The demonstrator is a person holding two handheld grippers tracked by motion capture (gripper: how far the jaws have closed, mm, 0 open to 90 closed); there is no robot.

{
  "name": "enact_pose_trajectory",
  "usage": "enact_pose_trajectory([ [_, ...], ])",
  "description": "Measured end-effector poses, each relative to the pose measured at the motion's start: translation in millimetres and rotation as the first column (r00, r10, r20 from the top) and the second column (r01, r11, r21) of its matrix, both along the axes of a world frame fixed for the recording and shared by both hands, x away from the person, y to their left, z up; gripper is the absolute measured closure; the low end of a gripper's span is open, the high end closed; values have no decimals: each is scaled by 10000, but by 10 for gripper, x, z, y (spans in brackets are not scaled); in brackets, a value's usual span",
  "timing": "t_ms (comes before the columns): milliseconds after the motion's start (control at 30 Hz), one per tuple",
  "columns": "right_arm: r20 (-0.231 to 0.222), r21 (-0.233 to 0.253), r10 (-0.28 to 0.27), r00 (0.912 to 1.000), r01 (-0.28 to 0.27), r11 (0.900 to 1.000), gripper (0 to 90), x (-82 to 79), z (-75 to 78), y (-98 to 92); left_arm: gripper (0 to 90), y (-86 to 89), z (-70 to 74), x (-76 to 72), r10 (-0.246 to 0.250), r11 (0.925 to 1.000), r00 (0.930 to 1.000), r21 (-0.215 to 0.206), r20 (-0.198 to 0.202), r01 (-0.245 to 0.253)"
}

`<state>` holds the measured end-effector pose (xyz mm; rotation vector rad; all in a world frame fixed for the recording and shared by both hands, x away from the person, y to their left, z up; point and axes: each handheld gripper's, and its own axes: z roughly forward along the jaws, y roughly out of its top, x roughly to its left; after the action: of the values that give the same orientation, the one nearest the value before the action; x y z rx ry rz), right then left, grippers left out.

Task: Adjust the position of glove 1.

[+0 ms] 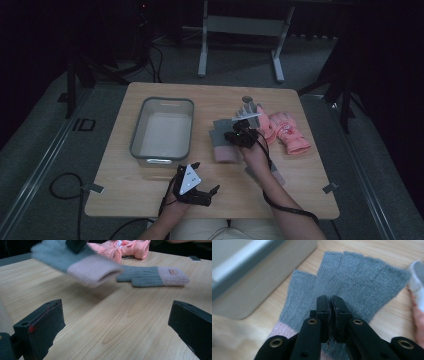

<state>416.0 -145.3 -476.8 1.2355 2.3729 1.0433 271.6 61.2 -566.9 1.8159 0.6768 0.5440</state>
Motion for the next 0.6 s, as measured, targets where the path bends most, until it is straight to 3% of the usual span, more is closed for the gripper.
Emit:
enact_pose_trajectory([
  [67, 41, -24, -18, 10000, 18, 10000, 854, -63, 29, -20, 0, 2, -1, -1, 9, 10000, 10000, -31, 6, -9],
  [100, 186, 106, -267, 9995, 265, 9996, 854, -205, 62, -67, 0, 9, -1, -3, -127, 9997, 9999, -216, -15, 126],
  [167, 190, 137, -369, 9991, 366, 9992, 854, -273, 62, -93, 0, 7, -2, -4, -102, 9997, 9999, -213, 0, 102],
  [200, 195, 274, -545, 9983, 539, 9982, 855, -398, 32, -142, 0, 5, -2, -3, -118, 9997, 9999, -196, 3, 118],
  [267, 195, 274, -545, 9983, 539, 9982, 855, -398, 32, -142, 0, 3, -2, -5, -98, 9998, 10000, -171, 16, 98],
  [300, 1, 522, -814, 9967, 813, 9953, 855, -558, -62, -195, 0, -2, -2, -8, -99, 9999, 9999, -135, 63, 100],
  [433, -226, 633, -891, 9958, 904, 9939, 854, -679, -171, -212, 0, 1, -2, -8, -142, 9998, 9999, -142, 67, 143],
  [500, -324, 186, -880, 9956, 887, 9959, 854, -781, -332, -178, 0, 14, -3, -2, -137, 9996, 9999, -239, 37, 137],
  [600, -613, 54, -756, 9952, 761, 9971, 854, -803, -459, -145, 0, 19, -2, 3, -133, 9996, 9999, -268, 0, 133],
])
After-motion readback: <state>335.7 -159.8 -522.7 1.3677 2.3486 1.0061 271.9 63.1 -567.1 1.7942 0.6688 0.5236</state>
